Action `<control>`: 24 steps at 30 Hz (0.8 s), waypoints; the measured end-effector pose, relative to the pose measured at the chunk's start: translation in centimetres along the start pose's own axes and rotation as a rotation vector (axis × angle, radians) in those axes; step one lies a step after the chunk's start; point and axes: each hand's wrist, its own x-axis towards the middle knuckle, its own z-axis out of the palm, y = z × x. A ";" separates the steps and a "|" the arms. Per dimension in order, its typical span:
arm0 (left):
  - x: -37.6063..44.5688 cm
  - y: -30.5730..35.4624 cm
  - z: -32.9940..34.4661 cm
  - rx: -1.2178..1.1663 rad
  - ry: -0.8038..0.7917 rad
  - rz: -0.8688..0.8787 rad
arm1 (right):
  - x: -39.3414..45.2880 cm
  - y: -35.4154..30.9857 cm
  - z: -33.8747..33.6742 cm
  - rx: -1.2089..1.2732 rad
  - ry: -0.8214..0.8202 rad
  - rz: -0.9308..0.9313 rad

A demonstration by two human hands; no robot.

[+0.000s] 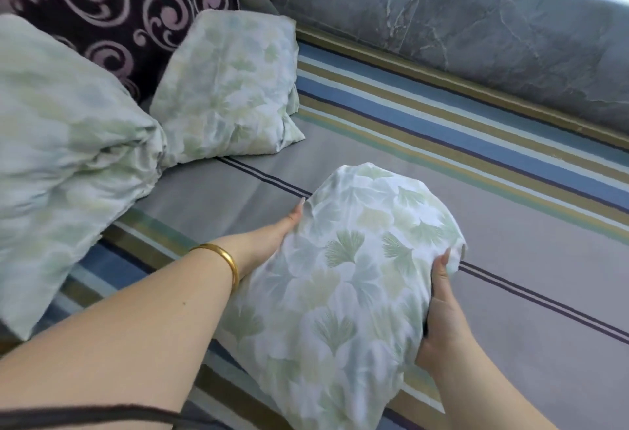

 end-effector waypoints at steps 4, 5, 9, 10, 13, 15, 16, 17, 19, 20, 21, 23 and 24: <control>-2.0 -3.4 -8.1 0.010 0.160 -0.060 | 3.0 5.0 6.7 -0.068 -0.067 0.065; -2.6 -4.3 -9.9 -0.025 0.193 -0.079 | 3.8 6.4 8.2 -0.093 -0.037 0.069; -4.0 -8.1 -15.4 -0.118 0.366 -0.125 | 6.2 11.0 13.4 -0.205 0.003 0.069; -4.2 -8.8 -16.4 -0.126 0.419 -0.117 | 6.6 11.9 14.5 -0.227 0.014 0.082; -4.4 -10.2 -18.4 -0.208 0.495 -0.079 | 7.9 13.7 16.8 -0.277 0.094 0.103; -3.6 -10.0 -19.2 -0.226 0.512 -0.046 | 8.5 13.5 17.5 -0.260 0.127 0.097; -3.0 -9.5 -19.4 -0.164 0.535 -0.052 | 8.8 12.8 17.7 -0.276 0.179 0.079; -2.4 -8.6 -19.7 -0.056 0.578 -0.069 | 9.4 11.8 17.7 -0.336 0.264 0.031; -1.1 -5.7 -20.1 0.215 0.691 -0.053 | 10.9 9.0 18.0 -0.551 0.497 -0.141; -0.3 -3.9 -20.2 0.320 0.740 0.008 | 11.8 7.6 18.3 -0.636 0.585 -0.248; 0.6 -1.8 -20.3 0.383 0.777 0.098 | 12.9 6.1 18.9 -0.690 0.631 -0.339; 2.3 2.4 -20.3 0.404 0.792 0.266 | 14.9 3.5 20.8 -0.758 0.643 -0.439; 3.2 4.5 -20.5 0.395 0.782 0.317 | 16.0 2.3 21.8 -0.801 0.605 -0.440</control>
